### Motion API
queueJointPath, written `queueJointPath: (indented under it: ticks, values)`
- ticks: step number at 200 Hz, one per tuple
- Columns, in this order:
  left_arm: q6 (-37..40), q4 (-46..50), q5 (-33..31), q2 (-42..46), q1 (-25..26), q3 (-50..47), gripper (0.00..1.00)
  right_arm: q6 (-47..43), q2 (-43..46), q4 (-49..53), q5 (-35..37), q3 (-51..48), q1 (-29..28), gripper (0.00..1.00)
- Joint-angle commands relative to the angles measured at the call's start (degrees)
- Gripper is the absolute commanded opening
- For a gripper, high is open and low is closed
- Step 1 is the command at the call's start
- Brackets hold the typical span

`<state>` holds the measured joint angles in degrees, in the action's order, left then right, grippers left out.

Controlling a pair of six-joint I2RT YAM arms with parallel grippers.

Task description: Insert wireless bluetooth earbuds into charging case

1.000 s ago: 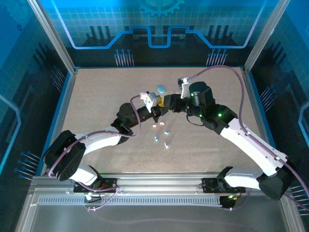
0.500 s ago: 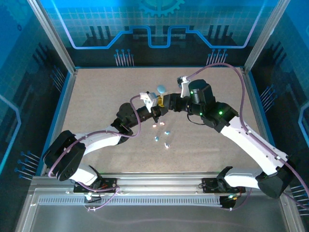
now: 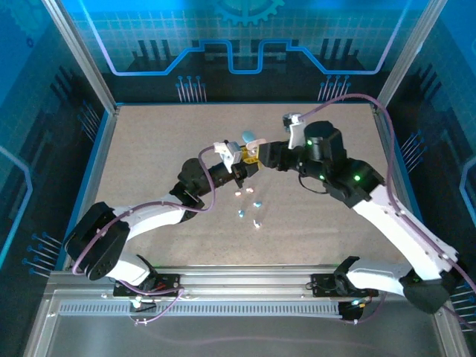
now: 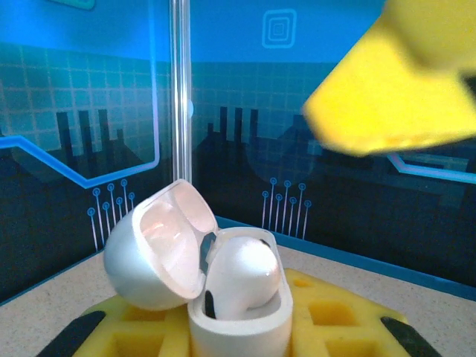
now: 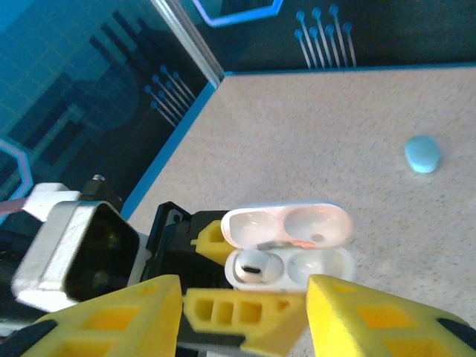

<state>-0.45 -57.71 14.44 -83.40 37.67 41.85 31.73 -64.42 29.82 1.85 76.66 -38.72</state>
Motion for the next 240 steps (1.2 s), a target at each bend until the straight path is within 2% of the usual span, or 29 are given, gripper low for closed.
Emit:
queueJointPath:
  ticks: [1, 34, 54, 92, 122, 150, 193, 240]
  values:
    - [2.06, -0.93, -2.16, 3.10, -0.61, -1.03, 0.21, -1.34, 4.62, 3.74, 4.04, -2.54, 2.83, 0.49]
    - [2.20, 2.52, -4.59, 7.21, -3.33, -2.79, 0.21, 0.71, 7.46, 7.43, 2.11, -9.88, 6.55, 0.47]
    - [2.37, 3.78, -5.71, 10.05, -5.08, -4.21, 0.21, 2.03, 6.08, 7.75, -2.80, -14.74, 8.26, 0.46]
    - [4.38, 7.60, -7.16, 15.21, -6.65, -5.11, 0.21, 4.24, -4.22, 5.77, -13.63, -22.15, 8.12, 0.43]
    - [5.96, 10.33, -7.55, 18.41, -7.08, -5.24, 0.21, 6.21, -13.14, 5.51, -16.35, -23.90, 3.99, 0.43]
    - [6.83, 11.66, -7.92, 19.98, -7.22, -5.28, 0.21, 8.24, -18.51, 5.50, -12.64, -23.10, -1.19, 0.47]
    - [6.86, 12.07, -7.47, 20.46, -7.27, -5.03, 0.21, 10.70, -28.04, 14.18, 2.18, -16.20, -5.18, 0.50]
    - [7.09, 12.45, -7.49, 21.25, -7.37, -5.19, 0.21, 12.07, -35.19, 14.36, 5.04, -11.87, -6.79, 0.50]
